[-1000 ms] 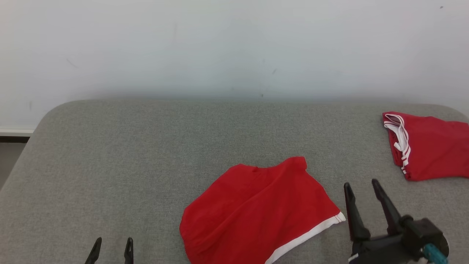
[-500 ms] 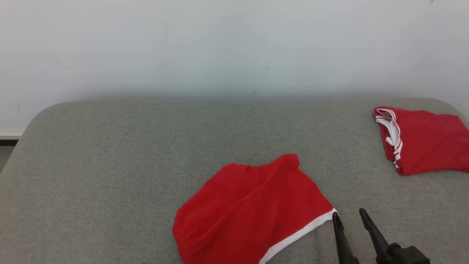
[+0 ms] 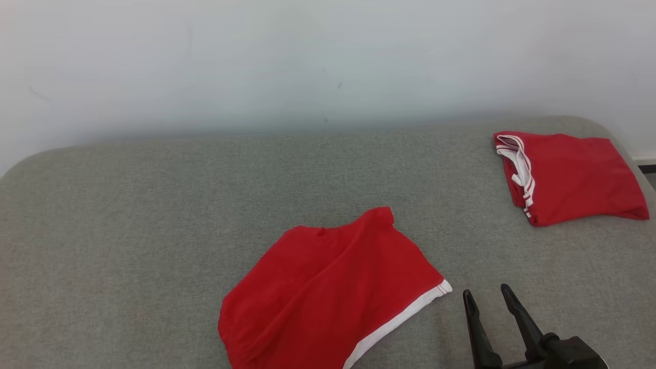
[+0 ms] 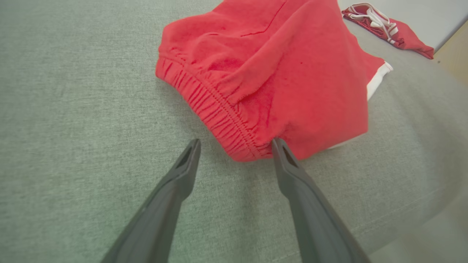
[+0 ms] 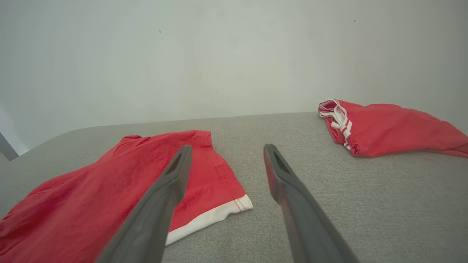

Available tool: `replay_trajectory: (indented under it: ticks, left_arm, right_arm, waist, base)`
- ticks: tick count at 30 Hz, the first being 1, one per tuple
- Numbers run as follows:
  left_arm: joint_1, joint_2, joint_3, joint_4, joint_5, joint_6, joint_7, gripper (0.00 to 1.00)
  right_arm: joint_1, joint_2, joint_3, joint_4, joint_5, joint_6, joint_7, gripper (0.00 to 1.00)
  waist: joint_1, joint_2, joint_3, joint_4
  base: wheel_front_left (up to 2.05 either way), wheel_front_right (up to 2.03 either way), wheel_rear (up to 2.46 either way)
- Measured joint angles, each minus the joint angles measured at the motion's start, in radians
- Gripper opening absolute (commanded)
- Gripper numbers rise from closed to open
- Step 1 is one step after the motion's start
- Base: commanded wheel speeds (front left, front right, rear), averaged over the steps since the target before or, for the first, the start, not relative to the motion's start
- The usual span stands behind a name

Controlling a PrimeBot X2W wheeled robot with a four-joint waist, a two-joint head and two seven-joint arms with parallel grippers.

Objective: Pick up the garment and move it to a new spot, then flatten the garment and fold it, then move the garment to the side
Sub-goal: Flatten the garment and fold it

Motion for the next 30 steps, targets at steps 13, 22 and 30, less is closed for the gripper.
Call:
replay_trajectory:
  ticks: [13, 22, 30]
  left_arm:
    - [-0.088, 0.019, -0.022, -0.068, -0.019, -0.002, 0.000, 0.00]
    - [-0.075, 0.100, -0.008, -0.221, 0.029, -0.002, 0.000, 0.00]
    - [-0.191, 0.148, -0.047, -0.179, 0.027, -0.002, 0.000, 0.00]
  right_arm:
    - [0.003, -0.002, -0.012, -0.012, 0.000, 0.000, 0.000, 1.00]
    - [-0.013, 0.012, 0.006, -0.007, 0.001, 0.000, 0.000, 1.00]
    - [-0.071, 0.006, 0.002, 0.018, -0.002, 0.000, 0.000, 1.00]
  waist:
    - [0.0000, 0.0000, 0.011, -0.003]
    - [0.0000, 0.0000, 0.027, 0.034]
    - [0.0000, 0.0000, 0.079, -0.005]
  base:
    - [0.00, 0.00, 0.00]
    - [0.00, 0.00, 0.00]
    - [0.00, 0.00, 0.00]
